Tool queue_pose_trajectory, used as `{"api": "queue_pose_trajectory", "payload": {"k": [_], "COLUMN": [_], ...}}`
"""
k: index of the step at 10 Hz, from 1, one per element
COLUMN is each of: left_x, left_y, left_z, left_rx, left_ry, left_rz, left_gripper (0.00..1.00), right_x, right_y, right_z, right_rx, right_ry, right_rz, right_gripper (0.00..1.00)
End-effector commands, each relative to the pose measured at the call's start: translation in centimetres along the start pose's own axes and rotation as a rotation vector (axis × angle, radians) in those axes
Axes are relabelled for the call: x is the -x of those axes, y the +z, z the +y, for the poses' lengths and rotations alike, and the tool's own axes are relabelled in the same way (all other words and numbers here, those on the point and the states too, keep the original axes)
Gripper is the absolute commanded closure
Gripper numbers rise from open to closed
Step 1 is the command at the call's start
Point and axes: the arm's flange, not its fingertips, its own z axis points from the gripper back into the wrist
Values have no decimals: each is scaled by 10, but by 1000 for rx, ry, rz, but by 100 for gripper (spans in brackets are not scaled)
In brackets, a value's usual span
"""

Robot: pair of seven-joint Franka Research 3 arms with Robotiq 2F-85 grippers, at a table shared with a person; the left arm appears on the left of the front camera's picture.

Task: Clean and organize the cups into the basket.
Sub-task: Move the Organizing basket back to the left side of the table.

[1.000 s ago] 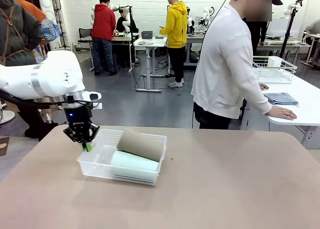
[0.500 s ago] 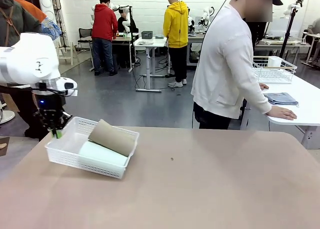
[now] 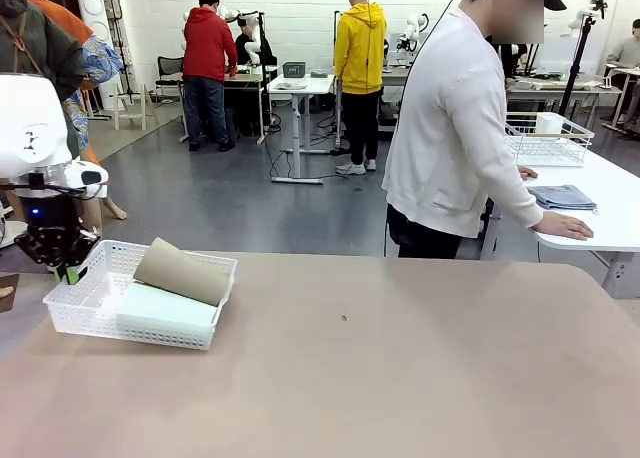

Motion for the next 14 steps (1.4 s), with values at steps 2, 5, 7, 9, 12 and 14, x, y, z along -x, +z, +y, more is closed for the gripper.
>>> {"api": "queue_pose_trajectory", "payload": {"k": [2,5,7,9,12,14], "left_x": [2,-3,-4,-3,-1,2], "left_y": [-6,-12,-15,-14,-10,6], "left_z": [18,17,16,15,13,8], "left_rx": [-42,-52,-49,-53,-44,-62], "left_ry": [60,51,41,39,39,39], "left_rz": [-28,-31,-21,-21,-30,-56], "left_gripper": [88,28,0,0,0,0], "right_x": [3,3,3,3,3,3], "right_y": [-2,-2,-2,-2,-2,-2], "right_z": [3,3,3,3,3,3], "right_rx": [-7,-7,-7,-7,-7,-7], "right_ry": [-10,-10,-10,-10,-10,-10], "right_rz": [-1,-1,-1,-1,-1,-1], "right_gripper": [0,0,0,0,0,0]}}
